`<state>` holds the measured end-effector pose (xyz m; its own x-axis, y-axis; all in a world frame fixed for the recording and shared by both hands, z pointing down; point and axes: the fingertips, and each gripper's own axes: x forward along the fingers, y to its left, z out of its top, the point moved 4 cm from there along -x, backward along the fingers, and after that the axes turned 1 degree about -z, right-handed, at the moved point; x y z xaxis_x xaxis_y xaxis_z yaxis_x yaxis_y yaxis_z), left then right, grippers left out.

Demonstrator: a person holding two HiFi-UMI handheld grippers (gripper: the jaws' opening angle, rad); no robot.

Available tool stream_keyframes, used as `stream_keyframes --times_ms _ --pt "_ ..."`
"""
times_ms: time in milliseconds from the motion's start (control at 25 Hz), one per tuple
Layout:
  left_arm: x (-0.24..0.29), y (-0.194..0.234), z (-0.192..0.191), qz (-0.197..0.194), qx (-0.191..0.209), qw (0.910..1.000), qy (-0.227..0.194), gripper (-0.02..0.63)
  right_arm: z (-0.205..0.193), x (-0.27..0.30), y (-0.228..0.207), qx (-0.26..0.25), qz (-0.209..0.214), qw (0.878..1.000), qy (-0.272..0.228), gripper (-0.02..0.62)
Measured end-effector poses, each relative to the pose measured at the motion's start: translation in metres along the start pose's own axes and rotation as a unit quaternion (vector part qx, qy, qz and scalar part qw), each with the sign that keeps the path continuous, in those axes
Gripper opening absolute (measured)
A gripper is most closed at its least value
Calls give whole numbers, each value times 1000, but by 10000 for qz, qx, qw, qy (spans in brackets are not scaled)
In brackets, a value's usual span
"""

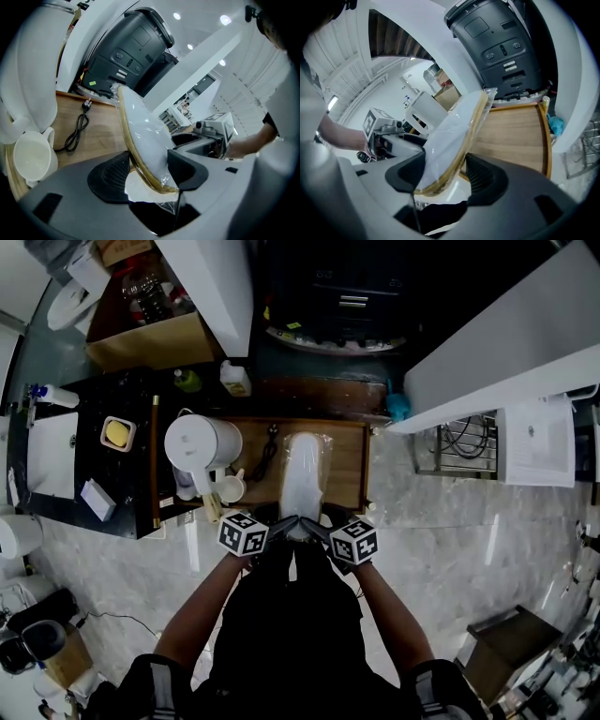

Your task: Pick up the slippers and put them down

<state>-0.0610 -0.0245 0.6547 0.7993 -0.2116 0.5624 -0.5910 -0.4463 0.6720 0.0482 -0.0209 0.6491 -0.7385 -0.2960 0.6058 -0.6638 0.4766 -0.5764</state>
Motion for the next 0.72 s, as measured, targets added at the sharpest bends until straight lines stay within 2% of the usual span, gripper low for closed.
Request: stream_keyframes --times_ms 720 --pt "26 37 -7 33 -86 9997 240 256 -12 34 -31 91 -67 9997 221 279"
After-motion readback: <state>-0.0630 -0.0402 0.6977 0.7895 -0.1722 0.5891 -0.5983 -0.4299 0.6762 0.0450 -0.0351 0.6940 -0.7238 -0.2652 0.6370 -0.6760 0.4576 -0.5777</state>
